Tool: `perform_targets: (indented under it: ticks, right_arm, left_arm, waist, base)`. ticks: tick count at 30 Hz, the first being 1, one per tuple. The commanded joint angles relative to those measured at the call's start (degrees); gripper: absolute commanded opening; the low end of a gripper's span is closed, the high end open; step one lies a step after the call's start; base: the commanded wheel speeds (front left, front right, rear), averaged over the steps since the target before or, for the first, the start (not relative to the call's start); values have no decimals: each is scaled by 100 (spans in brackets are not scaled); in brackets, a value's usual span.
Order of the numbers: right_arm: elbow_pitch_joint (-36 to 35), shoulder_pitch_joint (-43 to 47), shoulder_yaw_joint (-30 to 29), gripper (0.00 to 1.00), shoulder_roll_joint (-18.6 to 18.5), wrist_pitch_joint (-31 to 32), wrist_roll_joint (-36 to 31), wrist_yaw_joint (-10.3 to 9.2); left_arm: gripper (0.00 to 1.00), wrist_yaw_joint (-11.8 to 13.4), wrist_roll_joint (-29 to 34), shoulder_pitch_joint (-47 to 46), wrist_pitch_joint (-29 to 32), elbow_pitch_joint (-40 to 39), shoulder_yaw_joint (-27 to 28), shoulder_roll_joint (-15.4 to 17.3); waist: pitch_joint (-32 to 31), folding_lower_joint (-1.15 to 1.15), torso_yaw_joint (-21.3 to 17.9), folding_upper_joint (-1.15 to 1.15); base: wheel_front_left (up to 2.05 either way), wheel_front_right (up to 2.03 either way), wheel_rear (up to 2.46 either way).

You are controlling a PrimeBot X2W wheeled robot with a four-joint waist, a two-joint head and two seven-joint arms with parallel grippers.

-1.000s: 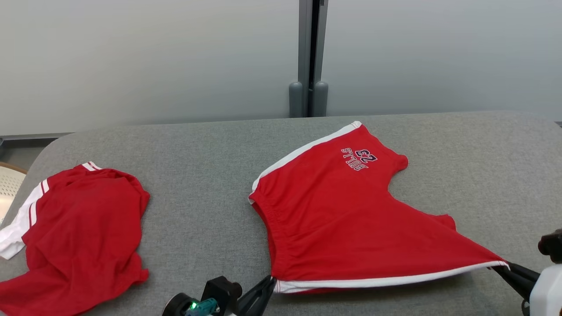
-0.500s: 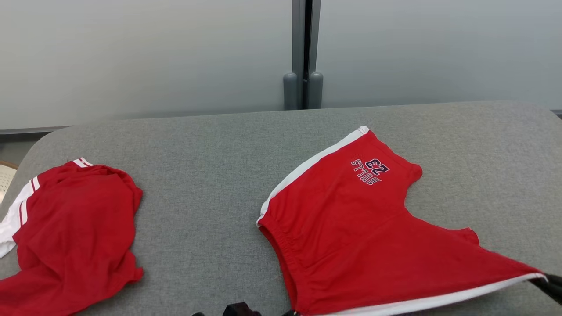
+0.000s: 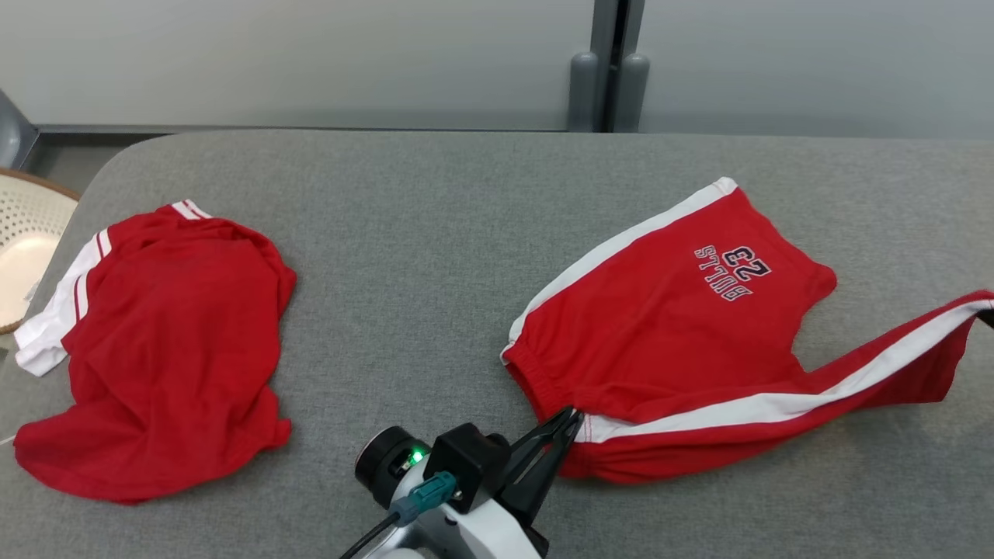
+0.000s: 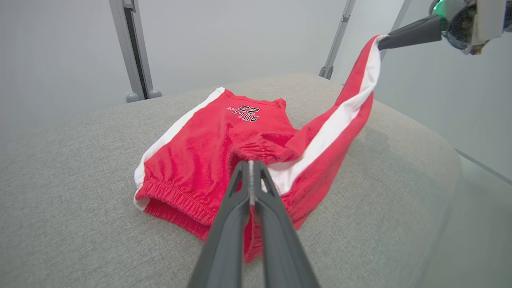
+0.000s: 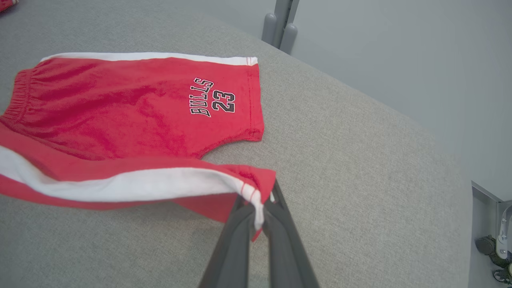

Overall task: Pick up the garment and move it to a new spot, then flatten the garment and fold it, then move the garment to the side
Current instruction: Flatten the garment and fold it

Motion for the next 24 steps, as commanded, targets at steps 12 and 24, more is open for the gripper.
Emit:
perform_targets:
  ticks: [12,24]
  right_arm:
    - [245,-1515,121,0,-113,771,-47,-12]
    - [575,-2149,323,0,-301,938,-315,-12]
  left_arm:
    - [0,206,73,-967,-592,845,61,-766]
    - [0,611,-728,-1598,-1201,1067,-410,-851]
  waist:
    - [1037,0,991,0]
    - [1607,0,1520,0]
  base:
    - [0,0,0]
    - [0,0,0]
